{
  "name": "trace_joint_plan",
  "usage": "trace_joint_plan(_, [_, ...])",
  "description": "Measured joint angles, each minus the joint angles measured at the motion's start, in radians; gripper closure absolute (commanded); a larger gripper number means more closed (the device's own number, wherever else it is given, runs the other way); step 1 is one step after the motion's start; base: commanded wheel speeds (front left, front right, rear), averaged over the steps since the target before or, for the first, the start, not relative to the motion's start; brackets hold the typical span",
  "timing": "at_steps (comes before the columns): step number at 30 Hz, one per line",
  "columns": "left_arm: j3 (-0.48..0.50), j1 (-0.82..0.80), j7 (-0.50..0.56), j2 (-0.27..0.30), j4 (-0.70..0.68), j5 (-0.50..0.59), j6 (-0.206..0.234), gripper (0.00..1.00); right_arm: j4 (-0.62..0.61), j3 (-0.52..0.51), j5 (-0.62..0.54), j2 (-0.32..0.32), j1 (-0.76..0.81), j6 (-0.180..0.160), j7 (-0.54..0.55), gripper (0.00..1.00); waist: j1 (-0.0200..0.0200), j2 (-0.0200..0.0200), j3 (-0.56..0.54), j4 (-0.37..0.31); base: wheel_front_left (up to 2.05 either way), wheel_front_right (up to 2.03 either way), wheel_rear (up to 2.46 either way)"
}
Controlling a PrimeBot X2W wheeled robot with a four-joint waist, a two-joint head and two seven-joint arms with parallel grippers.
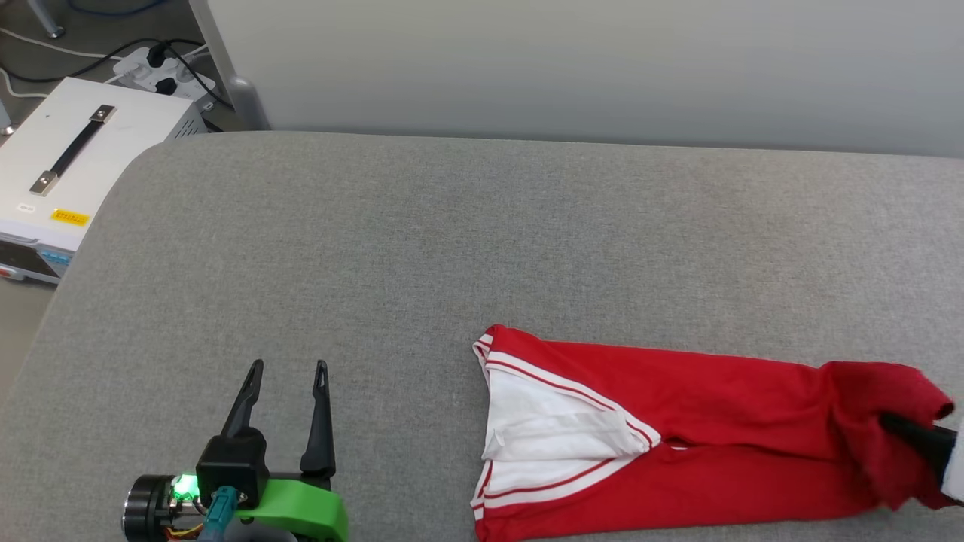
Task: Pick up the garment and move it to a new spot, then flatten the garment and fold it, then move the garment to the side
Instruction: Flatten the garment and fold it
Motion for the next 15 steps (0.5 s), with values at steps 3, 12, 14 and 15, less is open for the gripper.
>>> trace_joint_plan(3, [0.004,0.0,0.0,-0.008,0.001,0.006,-0.006,0.0,-0.096,0.021,-0.001,0.022,0.0,0.0,0.034,1.0,0.0,0.0001,-0.004,-0.004,0.0,0.0,0.0])
trace_joint_plan(12, [0.014,-0.002,0.0,-0.022,0.001,0.023,-0.027,0.0,-0.224,0.146,-0.074,0.141,-0.105,0.0,0.151,1.0,0.0,0.0,0.02,0.0,0.0,0.0,0.0])
trace_joint_plan(14, [0.015,-0.004,0.0,-0.025,0.001,0.023,-0.029,0.0,-0.224,0.194,-0.094,0.18,-0.154,0.0,0.17,1.0,0.0,0.0,0.031,0.003,0.0,0.0,0.0])
trace_joint_plan(15, [0.016,-0.004,0.0,-0.026,0.001,0.023,-0.029,0.0,-0.222,0.215,-0.106,0.197,-0.175,0.0,0.174,1.0,0.0,0.0,0.035,0.004,0.0,0.0,0.0])
